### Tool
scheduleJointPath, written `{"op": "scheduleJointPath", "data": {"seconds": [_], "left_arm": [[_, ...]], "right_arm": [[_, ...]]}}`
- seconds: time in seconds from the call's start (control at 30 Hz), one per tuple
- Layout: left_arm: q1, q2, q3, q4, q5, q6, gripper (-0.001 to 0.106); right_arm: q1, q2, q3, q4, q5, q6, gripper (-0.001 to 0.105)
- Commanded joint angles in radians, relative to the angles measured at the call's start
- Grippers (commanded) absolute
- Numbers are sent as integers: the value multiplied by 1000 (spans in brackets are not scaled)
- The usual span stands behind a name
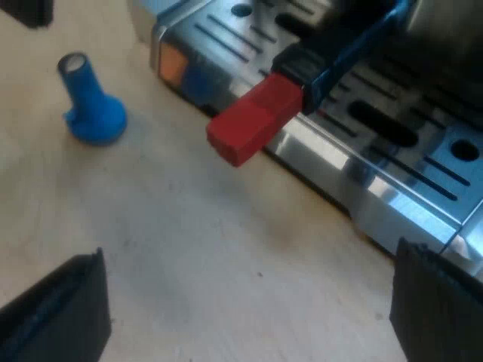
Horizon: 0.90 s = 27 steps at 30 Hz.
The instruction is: Grind coffee beans and then tamp
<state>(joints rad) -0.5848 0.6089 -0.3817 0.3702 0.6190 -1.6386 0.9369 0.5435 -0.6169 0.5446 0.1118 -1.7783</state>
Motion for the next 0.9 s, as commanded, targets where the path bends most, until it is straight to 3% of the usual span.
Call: {"op": "scheduleJointPath", "data": {"seconds": [0.03, 0.2, 0.33, 0.43, 0.53, 0.7, 0.9], "left_arm": [[-6, 20, 8, -39, -12, 5, 81], [-6, 50, 8, -39, -12, 5, 81], [-6, 57, 8, -39, -14, 5, 81], [-6, 57, 8, -39, -14, 5, 81], [-6, 57, 8, -39, -14, 5, 81], [-6, 57, 8, -39, -14, 5, 81], [-6, 57, 8, -39, -14, 5, 81]], "right_arm": [[46, 19, 33, -87, 98, 33, 77], [117, 80, 84, -225, 211, 64, 77], [186, 163, 89, -285, 360, 131, 77], [227, 219, 89, -335, 402, 146, 76], [264, 281, 89, -400, 442, 198, 66], [302, 380, 89, -486, 598, 286, 51], [304, 462, 89, -575, 609, 347, 39]]}}
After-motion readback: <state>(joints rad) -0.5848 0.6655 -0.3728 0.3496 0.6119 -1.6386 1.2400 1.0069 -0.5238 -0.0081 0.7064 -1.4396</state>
